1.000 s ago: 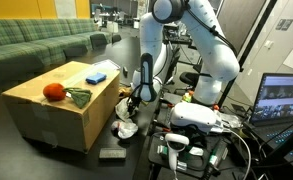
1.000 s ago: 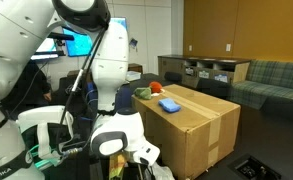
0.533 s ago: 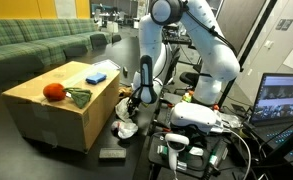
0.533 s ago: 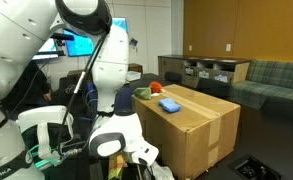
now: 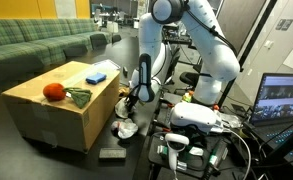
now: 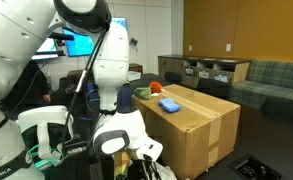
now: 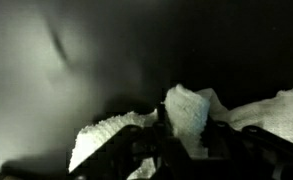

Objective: Put the objects on the box onto the table and the objects on the table on to the box

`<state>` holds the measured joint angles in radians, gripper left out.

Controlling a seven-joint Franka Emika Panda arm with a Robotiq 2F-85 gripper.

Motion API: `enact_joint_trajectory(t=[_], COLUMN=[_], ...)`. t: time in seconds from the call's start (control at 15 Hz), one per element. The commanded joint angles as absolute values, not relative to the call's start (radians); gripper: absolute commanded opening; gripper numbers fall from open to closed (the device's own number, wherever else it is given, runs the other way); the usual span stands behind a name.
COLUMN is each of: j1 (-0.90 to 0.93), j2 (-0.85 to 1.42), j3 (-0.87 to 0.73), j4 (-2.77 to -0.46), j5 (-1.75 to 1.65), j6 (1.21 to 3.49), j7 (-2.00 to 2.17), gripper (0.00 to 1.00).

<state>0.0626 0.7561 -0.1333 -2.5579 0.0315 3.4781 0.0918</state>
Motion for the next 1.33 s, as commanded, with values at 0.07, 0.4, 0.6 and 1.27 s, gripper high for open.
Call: enact_joint_trajectory(t=[0.07,0.4,0.6,1.27], j1=[0.100,0.263,0.428,0.960], j2=[0.658,0.508,0.441,0.304], j3=[-0.163,-0.289,-0.427,-0.959], j4=[-2.575,-2.621,-2.620,-2.562], j5=[0.069,0.153,0.219,0.084], j6=[3.446,3.394,3.325,2.923], j7=[0.042,0.000,-0.032,-0.003], gripper=[0.00,0.03,0.03,0.03])
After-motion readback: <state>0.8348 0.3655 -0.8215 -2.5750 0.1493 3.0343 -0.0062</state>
